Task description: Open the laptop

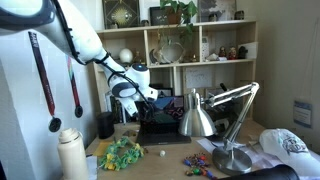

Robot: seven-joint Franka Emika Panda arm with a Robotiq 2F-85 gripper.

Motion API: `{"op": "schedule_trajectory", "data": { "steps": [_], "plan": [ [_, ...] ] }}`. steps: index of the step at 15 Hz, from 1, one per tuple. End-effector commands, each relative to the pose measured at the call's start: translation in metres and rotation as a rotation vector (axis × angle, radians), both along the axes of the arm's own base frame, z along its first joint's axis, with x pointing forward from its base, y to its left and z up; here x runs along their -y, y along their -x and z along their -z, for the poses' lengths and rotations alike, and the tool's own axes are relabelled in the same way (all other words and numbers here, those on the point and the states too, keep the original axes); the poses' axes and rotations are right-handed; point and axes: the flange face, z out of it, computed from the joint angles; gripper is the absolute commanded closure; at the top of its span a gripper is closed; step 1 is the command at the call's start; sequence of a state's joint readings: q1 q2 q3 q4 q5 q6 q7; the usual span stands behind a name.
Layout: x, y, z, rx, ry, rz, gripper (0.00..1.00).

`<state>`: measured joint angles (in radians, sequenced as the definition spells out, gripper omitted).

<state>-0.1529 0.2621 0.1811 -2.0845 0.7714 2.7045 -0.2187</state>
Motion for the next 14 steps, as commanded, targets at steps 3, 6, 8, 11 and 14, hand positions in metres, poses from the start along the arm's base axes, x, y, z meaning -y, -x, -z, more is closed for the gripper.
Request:
{"op": "schedule_trajectory", "data": {
  "steps": [3, 6, 8, 11, 14],
  "plan": [
    [-0.016, 0.081, -0.023, 0.063, 0.053, -0.123, 0.0],
    [-0.017, 0.104, -0.034, 0.107, 0.048, -0.143, 0.0],
    [-0.015, 0.114, -0.038, 0.129, 0.044, -0.156, 0.0],
    [-0.015, 0.105, -0.034, 0.122, 0.043, -0.154, 0.0],
    [-0.015, 0.11, -0.036, 0.124, 0.046, -0.154, 0.0]
  ]
}}
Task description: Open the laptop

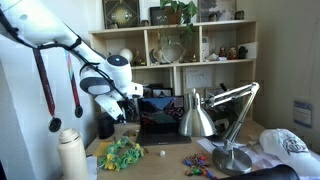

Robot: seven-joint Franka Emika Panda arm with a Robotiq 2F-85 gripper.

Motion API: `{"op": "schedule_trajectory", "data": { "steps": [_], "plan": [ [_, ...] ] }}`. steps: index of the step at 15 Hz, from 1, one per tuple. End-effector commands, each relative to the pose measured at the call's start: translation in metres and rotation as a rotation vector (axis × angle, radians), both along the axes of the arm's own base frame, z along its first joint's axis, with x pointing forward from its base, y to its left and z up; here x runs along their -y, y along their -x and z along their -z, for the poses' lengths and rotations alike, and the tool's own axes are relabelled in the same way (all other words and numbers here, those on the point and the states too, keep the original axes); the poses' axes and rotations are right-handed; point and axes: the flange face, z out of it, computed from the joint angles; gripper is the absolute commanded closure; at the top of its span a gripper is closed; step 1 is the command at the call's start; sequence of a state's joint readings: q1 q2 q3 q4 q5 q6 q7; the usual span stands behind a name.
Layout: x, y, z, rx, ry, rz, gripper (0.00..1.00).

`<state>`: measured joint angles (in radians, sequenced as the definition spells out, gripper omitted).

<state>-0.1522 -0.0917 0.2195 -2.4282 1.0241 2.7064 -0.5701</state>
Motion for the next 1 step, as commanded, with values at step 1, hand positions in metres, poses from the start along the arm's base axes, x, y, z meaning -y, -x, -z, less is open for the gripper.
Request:
{"op": "schedule_trajectory", "data": {
  "steps": [1],
  "plan": [
    [0.0, 0.0002, 0.0003, -0.001, 0.0, 0.0, 0.0]
  ]
}}
